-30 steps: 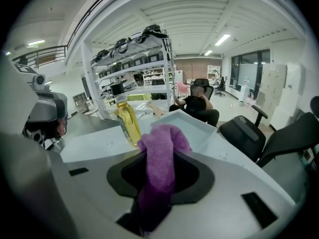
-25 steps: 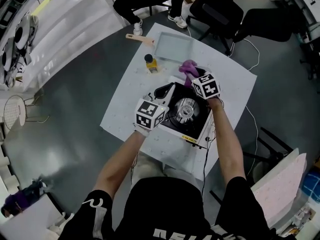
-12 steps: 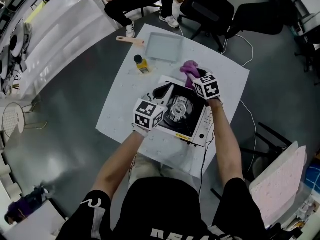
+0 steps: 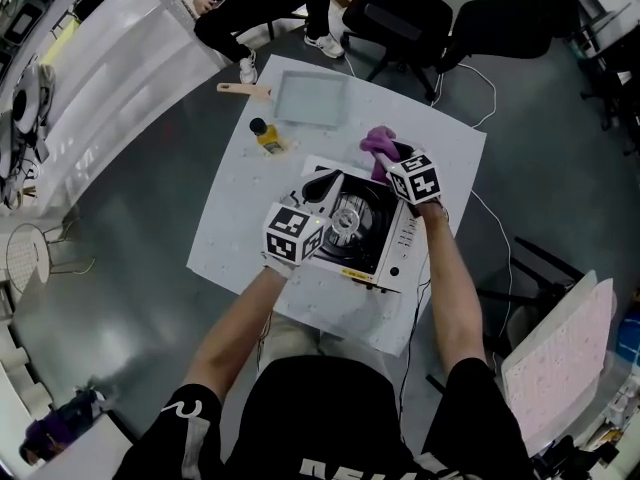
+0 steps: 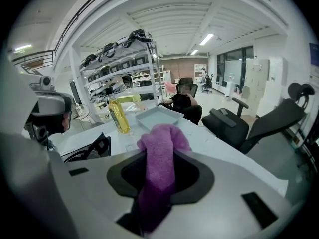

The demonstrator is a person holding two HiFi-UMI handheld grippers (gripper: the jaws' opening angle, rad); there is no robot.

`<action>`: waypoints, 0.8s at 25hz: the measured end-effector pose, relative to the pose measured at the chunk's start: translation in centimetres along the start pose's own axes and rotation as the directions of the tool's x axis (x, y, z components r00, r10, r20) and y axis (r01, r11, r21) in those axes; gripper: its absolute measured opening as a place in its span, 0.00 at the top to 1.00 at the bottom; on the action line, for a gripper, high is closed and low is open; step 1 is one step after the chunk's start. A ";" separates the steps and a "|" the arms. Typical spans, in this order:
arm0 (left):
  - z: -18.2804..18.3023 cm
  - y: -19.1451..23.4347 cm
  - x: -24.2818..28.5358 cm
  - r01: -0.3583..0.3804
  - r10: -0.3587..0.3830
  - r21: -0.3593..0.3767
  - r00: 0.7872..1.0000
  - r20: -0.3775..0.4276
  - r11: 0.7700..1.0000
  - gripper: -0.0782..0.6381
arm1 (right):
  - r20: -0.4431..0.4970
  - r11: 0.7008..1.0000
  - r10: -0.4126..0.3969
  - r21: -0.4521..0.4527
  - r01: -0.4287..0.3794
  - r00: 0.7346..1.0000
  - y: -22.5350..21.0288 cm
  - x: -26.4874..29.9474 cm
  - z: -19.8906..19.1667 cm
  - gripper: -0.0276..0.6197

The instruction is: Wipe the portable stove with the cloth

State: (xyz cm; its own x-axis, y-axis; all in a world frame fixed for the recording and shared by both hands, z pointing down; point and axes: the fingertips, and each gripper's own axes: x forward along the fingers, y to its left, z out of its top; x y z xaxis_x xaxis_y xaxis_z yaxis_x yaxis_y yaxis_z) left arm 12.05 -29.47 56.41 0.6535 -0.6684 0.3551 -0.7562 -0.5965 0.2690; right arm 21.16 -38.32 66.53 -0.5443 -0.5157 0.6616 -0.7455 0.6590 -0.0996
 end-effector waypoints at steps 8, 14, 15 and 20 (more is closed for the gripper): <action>0.1 -1.6 1.1 0.038 -0.038 0.010 0.999 -0.001 0.999 0.88 | -0.006 1.000 -0.012 0.021 0.012 1.000 -1.2 -2.2 -1.9 0.78; 0.6 -3.4 1.4 0.063 -0.063 -0.003 0.998 -0.007 0.998 0.88 | -0.014 0.994 -0.060 0.096 0.061 0.998 -3.2 -5.1 -4.3 0.78; 0.9 -3.6 1.5 0.064 -0.064 -0.001 0.998 -0.006 0.998 0.88 | -0.011 0.992 -0.070 0.105 0.071 0.998 -3.6 -5.6 -4.4 0.78; 1.6 -4.2 1.5 0.068 -0.068 0.019 0.998 -0.005 0.998 0.88 | -0.021 0.982 -0.122 0.145 0.123 0.992 -4.6 -7.7 -6.5 0.78</action>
State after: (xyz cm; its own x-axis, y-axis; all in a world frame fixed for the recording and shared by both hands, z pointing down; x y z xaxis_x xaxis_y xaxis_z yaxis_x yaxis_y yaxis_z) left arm 16.27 -28.64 54.37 0.7033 -0.6240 0.3407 -0.7092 -0.6488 0.2758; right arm 31.26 -33.84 66.72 -0.4413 -0.5802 0.6846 -0.8548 0.5039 -0.1240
